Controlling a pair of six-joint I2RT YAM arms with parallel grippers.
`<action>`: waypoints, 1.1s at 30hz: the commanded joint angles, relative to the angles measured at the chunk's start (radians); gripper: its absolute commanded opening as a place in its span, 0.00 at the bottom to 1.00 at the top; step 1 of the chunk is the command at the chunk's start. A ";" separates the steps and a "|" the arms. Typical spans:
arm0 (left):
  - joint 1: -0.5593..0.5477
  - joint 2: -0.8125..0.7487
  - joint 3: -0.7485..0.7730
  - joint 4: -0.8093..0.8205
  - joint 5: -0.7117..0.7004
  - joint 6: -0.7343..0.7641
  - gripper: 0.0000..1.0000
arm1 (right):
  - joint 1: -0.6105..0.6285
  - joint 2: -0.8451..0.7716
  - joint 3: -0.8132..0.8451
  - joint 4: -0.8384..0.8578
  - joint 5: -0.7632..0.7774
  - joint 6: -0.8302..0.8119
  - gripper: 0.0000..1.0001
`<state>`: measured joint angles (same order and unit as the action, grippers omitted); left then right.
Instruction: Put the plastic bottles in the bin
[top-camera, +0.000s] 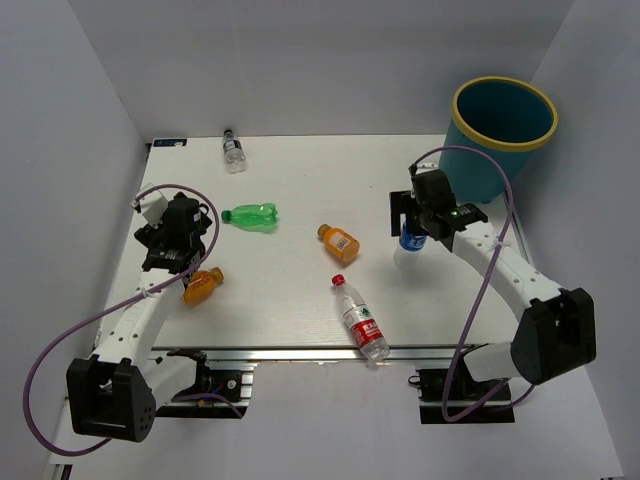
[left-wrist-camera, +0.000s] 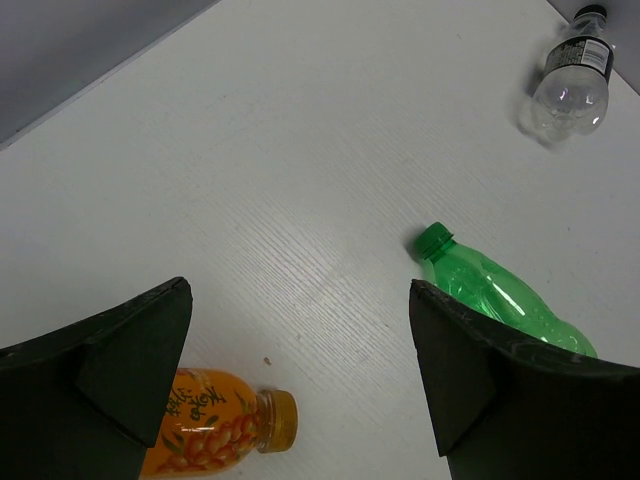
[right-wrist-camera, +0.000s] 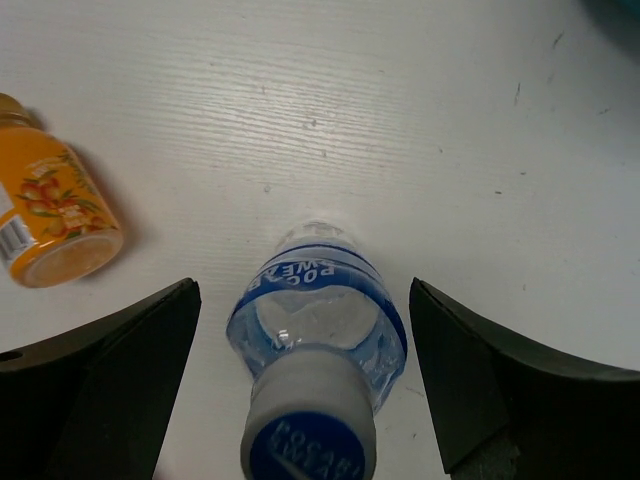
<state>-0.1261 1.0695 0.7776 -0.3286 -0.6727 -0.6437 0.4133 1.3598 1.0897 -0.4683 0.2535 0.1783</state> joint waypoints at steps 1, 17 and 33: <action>0.006 -0.017 -0.008 0.011 -0.025 -0.010 0.98 | 0.001 0.033 -0.007 0.023 0.064 0.029 0.89; 0.008 -0.003 -0.006 0.011 -0.025 -0.008 0.98 | -0.027 -0.096 0.296 0.169 0.070 -0.109 0.45; 0.006 0.046 0.020 -0.035 -0.097 -0.065 0.98 | -0.424 0.368 0.921 0.171 0.254 -0.200 0.55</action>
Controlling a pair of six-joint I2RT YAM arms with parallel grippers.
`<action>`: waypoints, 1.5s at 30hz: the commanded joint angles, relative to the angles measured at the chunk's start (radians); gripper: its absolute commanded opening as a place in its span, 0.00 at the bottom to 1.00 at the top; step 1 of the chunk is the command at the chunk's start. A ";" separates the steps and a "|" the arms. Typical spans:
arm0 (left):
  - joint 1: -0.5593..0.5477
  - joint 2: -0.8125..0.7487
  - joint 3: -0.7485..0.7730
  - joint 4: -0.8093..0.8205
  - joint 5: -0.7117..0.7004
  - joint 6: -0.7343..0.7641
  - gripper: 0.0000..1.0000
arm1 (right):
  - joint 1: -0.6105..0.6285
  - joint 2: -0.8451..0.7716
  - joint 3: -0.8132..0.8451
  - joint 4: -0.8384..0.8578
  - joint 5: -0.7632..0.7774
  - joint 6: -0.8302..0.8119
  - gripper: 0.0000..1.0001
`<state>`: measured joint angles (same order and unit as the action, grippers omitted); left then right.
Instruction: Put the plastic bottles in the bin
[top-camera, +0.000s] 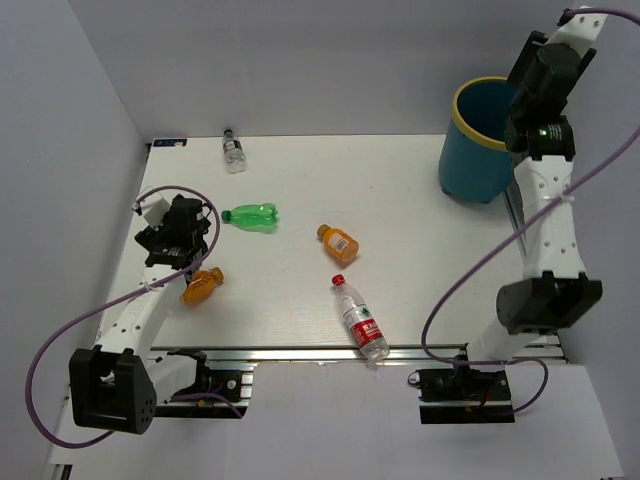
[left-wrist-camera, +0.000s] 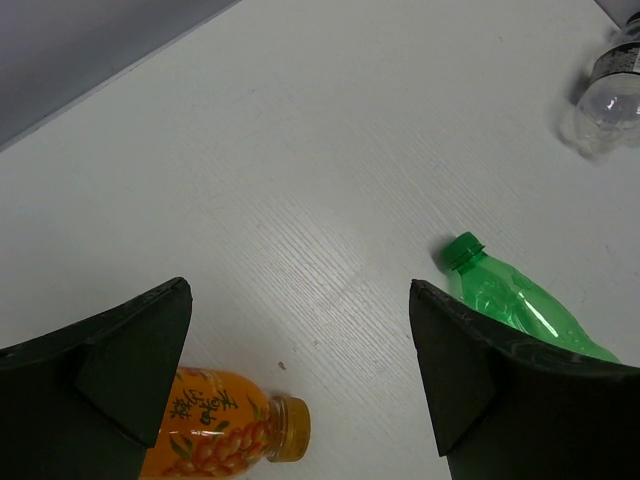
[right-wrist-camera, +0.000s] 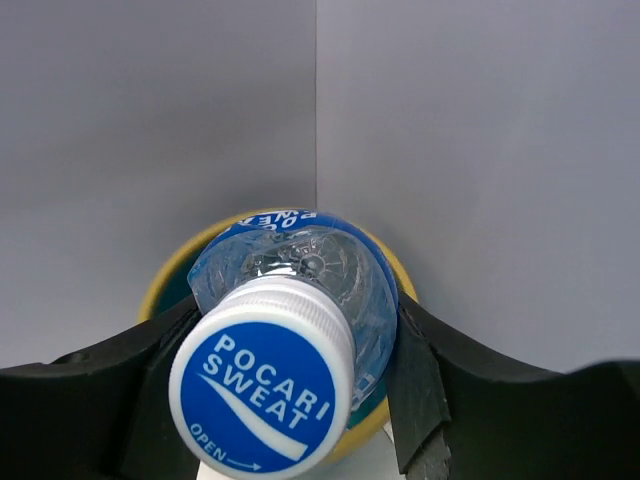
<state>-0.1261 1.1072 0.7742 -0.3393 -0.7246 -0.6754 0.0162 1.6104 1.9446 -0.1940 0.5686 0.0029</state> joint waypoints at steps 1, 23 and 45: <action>0.006 0.016 0.027 -0.056 -0.059 -0.071 0.98 | -0.041 0.149 0.150 -0.170 -0.073 -0.020 0.58; 0.006 0.023 0.063 -0.191 -0.009 -0.170 0.98 | 0.365 -0.098 -0.131 -0.263 -0.470 -0.244 0.89; 0.006 0.033 0.005 -0.099 0.020 -0.116 0.98 | 0.642 0.460 -0.372 -0.226 -0.765 -0.023 0.89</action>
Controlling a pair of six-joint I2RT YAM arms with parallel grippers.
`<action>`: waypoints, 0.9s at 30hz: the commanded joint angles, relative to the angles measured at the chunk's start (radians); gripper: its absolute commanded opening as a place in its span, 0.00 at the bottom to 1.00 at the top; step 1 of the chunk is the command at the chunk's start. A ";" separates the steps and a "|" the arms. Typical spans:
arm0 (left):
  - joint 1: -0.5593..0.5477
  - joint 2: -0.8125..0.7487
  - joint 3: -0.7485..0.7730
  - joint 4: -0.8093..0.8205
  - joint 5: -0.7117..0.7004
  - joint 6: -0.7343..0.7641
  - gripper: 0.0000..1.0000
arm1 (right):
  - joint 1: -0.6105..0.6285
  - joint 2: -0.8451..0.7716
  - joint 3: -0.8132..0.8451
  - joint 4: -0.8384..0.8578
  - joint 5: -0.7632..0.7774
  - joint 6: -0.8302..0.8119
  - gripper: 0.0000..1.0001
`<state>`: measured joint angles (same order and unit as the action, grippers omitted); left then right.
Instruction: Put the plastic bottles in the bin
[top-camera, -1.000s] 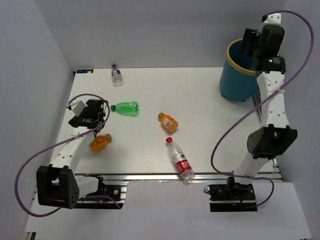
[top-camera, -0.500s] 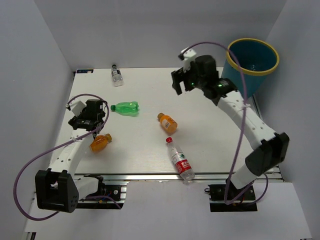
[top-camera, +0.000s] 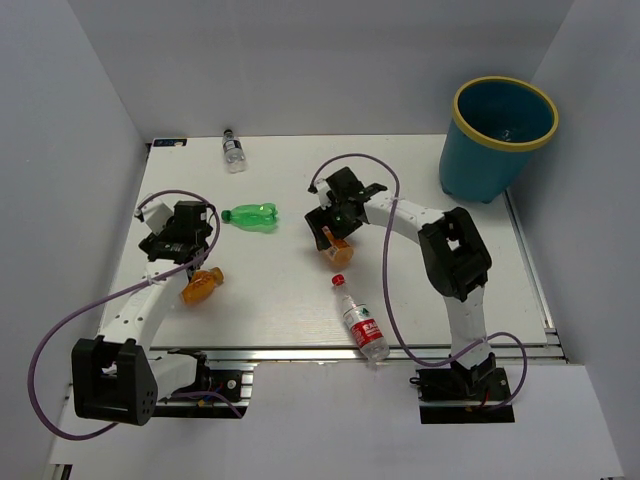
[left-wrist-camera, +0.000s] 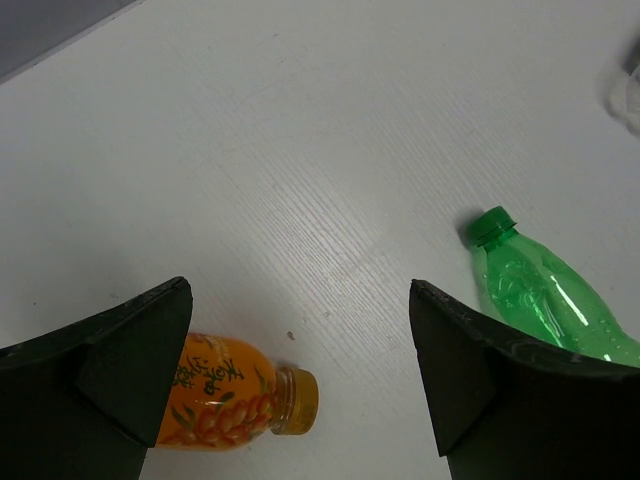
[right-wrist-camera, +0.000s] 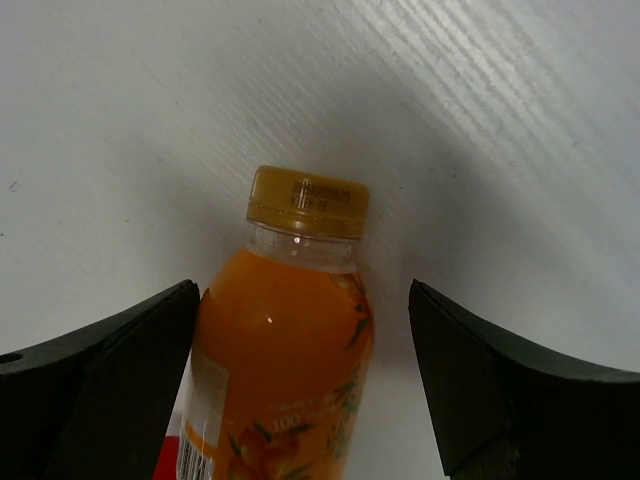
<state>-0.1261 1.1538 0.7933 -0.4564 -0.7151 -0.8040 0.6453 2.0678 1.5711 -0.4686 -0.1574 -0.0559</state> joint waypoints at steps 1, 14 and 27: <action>0.006 -0.016 -0.017 0.018 0.009 0.014 0.98 | 0.014 0.009 -0.009 0.054 -0.037 0.047 0.89; 0.006 -0.059 -0.028 -0.002 -0.032 0.000 0.98 | -0.027 -0.144 0.261 -0.007 0.146 0.004 0.47; 0.006 -0.062 -0.036 0.022 -0.009 0.028 0.98 | -0.594 -0.333 0.421 0.276 0.483 0.079 0.45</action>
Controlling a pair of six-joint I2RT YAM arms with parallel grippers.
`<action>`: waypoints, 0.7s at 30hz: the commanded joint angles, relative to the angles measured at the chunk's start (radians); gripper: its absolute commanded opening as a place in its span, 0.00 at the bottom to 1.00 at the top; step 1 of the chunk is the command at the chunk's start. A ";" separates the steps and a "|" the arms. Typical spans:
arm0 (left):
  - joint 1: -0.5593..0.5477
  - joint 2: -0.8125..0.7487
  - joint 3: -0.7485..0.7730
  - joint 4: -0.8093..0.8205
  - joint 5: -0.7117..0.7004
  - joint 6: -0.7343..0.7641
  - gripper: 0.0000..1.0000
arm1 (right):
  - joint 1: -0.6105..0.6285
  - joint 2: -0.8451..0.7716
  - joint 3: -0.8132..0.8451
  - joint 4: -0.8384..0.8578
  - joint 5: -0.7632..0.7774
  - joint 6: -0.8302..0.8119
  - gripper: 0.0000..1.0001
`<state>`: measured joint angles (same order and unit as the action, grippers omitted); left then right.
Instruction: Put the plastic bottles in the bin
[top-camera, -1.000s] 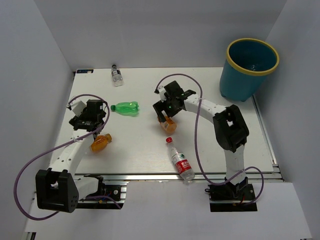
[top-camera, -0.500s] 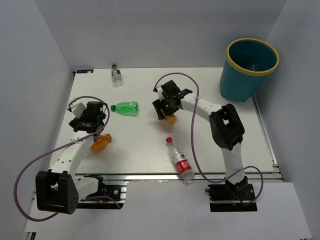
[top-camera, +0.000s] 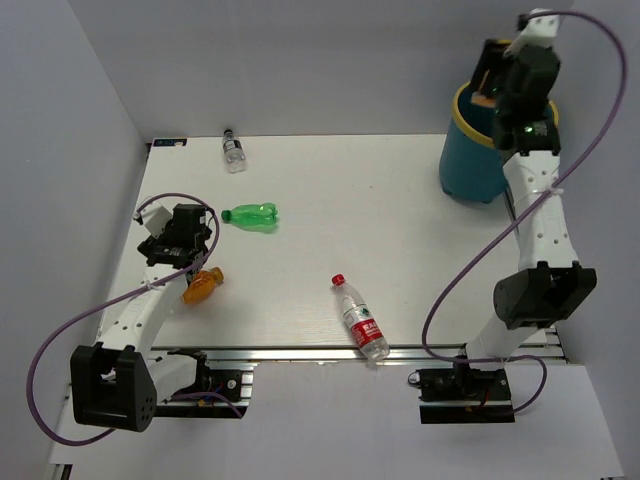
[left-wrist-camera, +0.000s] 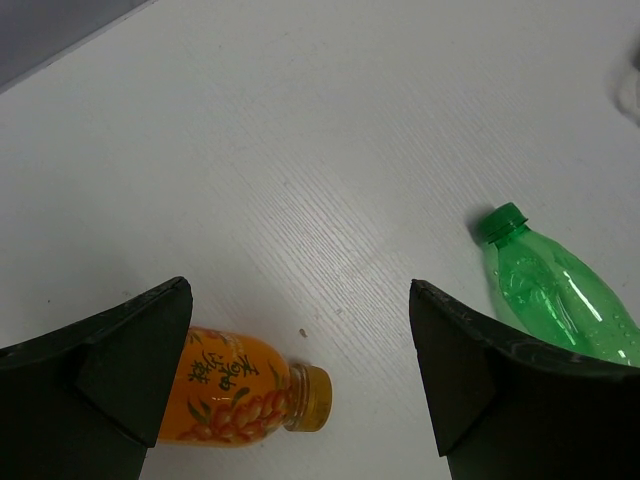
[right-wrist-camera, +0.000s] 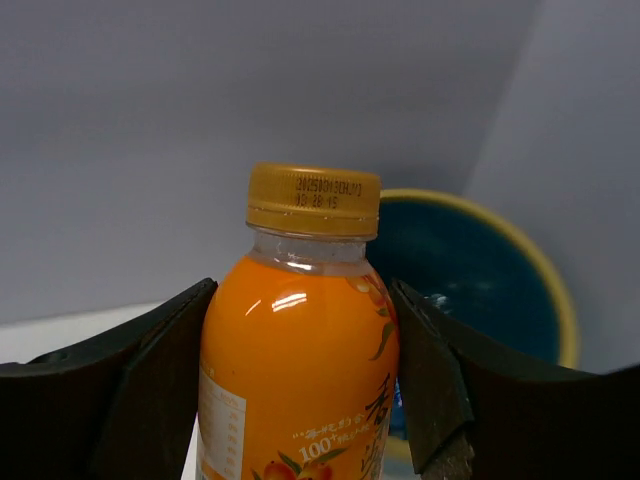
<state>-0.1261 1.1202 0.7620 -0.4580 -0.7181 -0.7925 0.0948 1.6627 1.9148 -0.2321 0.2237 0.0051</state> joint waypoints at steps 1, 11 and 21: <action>0.006 -0.025 -0.001 0.024 -0.010 0.016 0.98 | -0.072 0.138 0.128 0.010 0.091 0.024 0.51; 0.006 0.006 0.020 0.021 -0.006 0.025 0.98 | -0.187 0.269 0.296 -0.104 0.003 0.019 0.89; 0.006 0.000 0.007 0.039 0.046 0.033 0.98 | -0.005 -0.053 0.026 -0.171 -0.242 -0.065 0.89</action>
<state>-0.1261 1.1378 0.7620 -0.4366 -0.6941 -0.7670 -0.0338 1.7599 2.0090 -0.4168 0.0685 0.0029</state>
